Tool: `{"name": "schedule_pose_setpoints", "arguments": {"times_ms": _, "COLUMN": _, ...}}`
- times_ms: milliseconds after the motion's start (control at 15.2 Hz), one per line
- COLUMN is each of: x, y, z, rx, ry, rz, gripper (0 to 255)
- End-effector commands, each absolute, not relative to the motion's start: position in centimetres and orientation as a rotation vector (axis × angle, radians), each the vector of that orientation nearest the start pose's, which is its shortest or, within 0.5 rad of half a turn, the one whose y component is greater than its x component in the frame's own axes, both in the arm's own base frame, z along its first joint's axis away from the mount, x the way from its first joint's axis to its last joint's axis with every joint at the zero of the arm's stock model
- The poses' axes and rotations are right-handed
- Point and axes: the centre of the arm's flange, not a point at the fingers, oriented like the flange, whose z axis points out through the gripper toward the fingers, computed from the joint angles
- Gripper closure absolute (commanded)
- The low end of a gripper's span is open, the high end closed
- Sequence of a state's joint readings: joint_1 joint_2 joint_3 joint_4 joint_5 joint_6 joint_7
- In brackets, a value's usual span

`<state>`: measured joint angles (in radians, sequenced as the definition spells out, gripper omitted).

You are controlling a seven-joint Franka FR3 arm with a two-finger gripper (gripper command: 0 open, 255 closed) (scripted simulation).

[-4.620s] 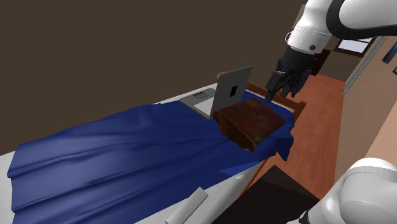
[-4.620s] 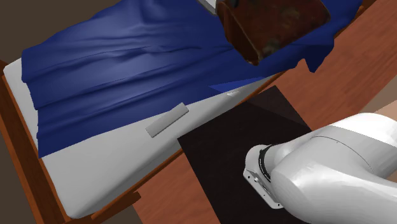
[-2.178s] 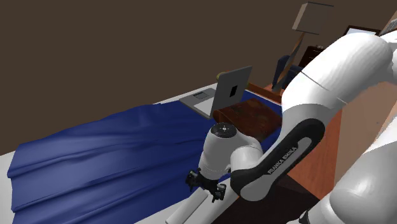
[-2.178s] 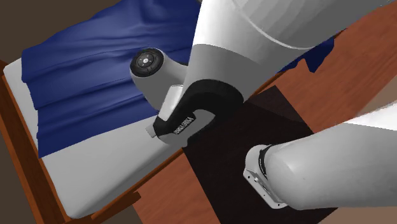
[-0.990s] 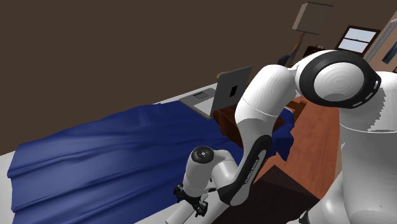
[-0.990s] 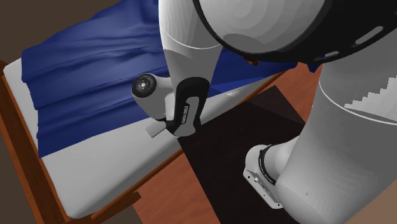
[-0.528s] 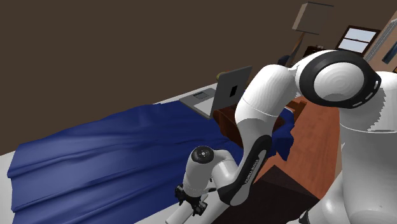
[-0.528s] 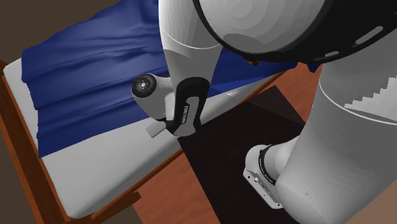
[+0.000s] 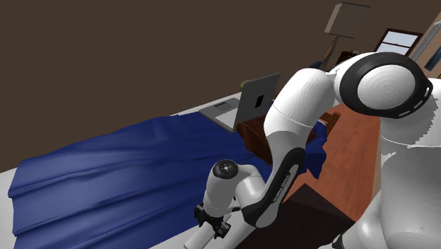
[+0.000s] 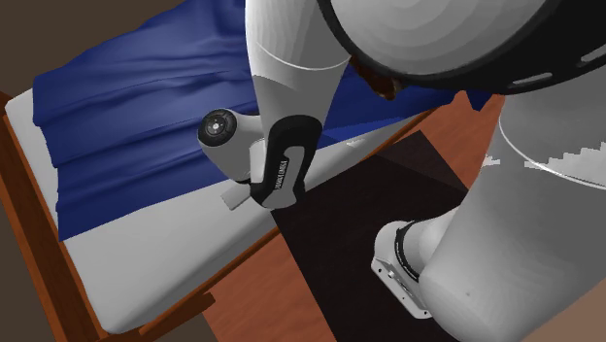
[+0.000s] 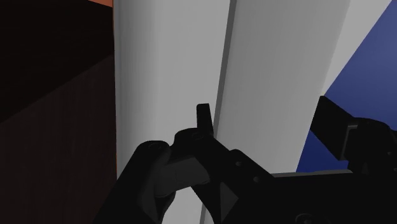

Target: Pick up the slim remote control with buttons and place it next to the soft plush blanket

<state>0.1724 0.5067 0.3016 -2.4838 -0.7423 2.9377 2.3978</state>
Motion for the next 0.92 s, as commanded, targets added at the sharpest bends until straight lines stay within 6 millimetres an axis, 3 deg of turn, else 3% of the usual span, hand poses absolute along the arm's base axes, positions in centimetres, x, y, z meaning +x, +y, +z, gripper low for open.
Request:
{"name": "schedule_pose_setpoints", "arguments": {"times_ms": 0, "x": 36.1, "y": 25.3, "z": 11.5, "rx": -2.549, "ry": 1.801, "rz": -0.005, "gripper": 255}}
{"name": "schedule_pose_setpoints", "arguments": {"times_ms": 858, "x": 36.1, "y": 25.3, "z": 18.3, "rx": -2.549, "ry": 1.801, "rz": -0.005, "gripper": 255}}
